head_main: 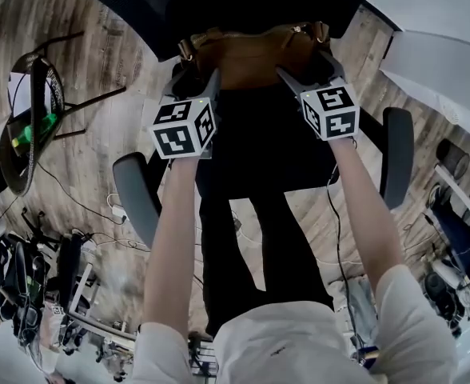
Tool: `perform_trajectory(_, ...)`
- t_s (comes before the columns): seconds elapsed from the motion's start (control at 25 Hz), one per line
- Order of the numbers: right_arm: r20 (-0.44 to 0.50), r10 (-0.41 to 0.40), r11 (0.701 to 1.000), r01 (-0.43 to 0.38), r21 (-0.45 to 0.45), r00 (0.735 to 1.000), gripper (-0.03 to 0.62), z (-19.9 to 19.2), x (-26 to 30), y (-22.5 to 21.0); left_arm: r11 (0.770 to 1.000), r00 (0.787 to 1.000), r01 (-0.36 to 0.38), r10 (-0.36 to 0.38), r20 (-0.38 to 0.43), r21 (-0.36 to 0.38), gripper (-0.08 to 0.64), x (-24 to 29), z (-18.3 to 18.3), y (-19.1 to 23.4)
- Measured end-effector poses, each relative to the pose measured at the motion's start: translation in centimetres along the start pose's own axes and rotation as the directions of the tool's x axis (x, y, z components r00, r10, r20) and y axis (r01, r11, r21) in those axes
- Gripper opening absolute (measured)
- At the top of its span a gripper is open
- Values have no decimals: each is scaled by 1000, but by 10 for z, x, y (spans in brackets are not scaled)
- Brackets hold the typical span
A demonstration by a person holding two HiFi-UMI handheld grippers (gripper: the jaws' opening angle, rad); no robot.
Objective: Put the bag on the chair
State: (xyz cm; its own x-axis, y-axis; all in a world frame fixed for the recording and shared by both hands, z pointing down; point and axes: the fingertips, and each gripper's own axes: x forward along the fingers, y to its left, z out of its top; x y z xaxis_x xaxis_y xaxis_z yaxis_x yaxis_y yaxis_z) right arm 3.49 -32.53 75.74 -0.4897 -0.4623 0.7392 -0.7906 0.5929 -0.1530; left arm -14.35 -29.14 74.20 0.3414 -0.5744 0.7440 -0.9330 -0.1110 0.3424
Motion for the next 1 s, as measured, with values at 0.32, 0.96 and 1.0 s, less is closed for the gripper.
perform_trajectory(0.32, -12, -11, 1000, 11, -16, 1000, 381, -8, -15, 2, 1000, 1000, -4, 4, -7, 4, 196, -9, -4, -3)
perform_trajectory(0.96, -57, 11, 996, -17, -90, 998, 416, -30, -45, 38, 998, 995, -58, 60, -79, 23, 201, -47, -65, -22)
perform_trajectory(1.0, -58, 15, 996, -19, -84, 998, 416, -32, -46, 42, 998, 995, -55, 57, -86, 25, 201, -49, -71, -24)
